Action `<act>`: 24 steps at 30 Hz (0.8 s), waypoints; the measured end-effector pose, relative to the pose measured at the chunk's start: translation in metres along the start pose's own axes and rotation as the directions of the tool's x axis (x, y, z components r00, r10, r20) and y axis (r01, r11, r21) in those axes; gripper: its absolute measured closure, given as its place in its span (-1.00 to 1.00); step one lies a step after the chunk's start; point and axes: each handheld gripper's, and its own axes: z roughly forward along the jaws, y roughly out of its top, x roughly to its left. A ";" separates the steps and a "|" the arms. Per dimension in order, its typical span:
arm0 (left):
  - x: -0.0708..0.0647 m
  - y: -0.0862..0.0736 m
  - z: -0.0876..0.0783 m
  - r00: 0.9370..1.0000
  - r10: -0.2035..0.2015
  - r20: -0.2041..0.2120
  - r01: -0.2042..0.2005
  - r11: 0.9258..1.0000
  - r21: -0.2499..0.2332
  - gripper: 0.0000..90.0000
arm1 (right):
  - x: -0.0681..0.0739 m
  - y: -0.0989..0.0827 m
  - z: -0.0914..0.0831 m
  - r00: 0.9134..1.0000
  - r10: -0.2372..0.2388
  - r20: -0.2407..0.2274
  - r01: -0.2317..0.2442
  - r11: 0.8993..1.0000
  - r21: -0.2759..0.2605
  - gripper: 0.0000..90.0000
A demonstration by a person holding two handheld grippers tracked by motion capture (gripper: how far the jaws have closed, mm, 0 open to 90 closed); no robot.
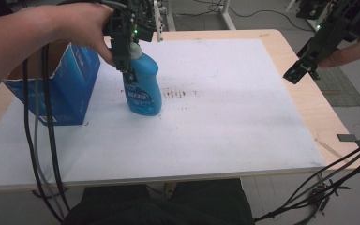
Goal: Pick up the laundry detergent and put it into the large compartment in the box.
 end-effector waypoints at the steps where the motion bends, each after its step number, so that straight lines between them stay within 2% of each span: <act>1: 0.000 0.000 0.000 1.000 0.001 0.000 -0.001 1.000 -0.002 -0.54 | 0.000 0.000 0.000 1.000 -0.001 -0.001 0.001 1.000 0.000 -0.73; 24: -0.001 -0.002 -0.003 1.000 0.011 -0.004 -0.011 1.000 -0.015 -0.46 | 0.000 -0.001 0.002 1.000 -0.003 -0.003 0.003 1.000 0.000 -0.73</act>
